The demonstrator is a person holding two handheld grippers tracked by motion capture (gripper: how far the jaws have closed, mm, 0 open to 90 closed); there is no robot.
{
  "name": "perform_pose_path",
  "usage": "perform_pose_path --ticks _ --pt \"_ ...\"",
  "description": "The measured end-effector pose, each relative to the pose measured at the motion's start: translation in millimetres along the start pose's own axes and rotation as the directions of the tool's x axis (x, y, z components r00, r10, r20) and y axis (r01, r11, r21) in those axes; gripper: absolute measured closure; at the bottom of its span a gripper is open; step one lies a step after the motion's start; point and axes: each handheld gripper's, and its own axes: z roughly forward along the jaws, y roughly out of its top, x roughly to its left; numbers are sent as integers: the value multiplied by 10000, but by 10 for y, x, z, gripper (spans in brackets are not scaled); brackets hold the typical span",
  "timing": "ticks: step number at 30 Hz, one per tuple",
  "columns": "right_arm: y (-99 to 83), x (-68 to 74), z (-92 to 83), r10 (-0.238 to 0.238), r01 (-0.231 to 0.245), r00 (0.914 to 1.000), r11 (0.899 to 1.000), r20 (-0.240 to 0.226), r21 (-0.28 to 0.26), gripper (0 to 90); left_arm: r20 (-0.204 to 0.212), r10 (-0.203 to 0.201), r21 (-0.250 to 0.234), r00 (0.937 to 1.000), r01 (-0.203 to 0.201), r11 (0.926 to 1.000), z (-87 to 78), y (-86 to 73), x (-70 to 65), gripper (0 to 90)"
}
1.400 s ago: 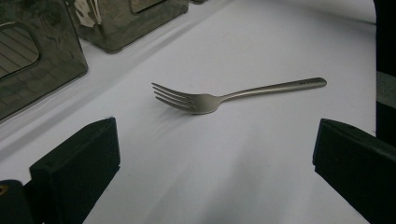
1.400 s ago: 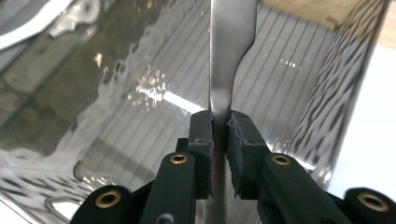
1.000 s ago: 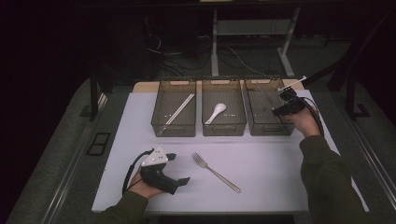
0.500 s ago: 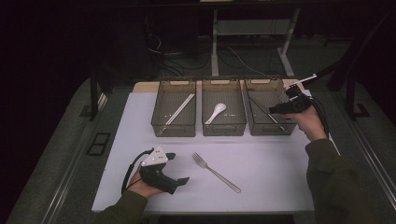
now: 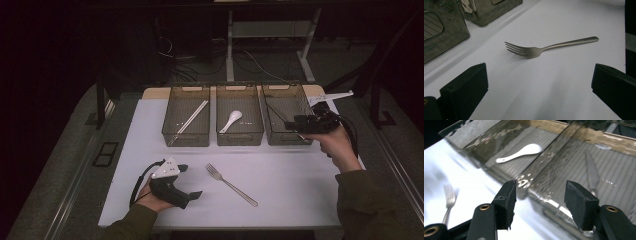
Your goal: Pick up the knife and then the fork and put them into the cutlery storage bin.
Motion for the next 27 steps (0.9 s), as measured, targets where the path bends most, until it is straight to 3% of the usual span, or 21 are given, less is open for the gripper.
perform_pose_path --ticks 9,14,23,27 --pt "-205 353 63 -751 770 9955 9965 -570 326 410 129 38 19 9999 -38 10000 23 -28 14 0" --pt "-263 519 132 -1166 1200 9917 9907 -539 648 401 142 89 -66 9999 -88 9999 22 -26 19 0" --pt "-361 790 313 -1934 2042 9771 9694 -884 1365 404 143 139 -21 9998 -138 9999 46 -27 12 0" --pt "-368 892 378 -2082 2199 9742 9626 -871 1580 413 168 133 -22 9998 -133 9999 48 -26 10 0"
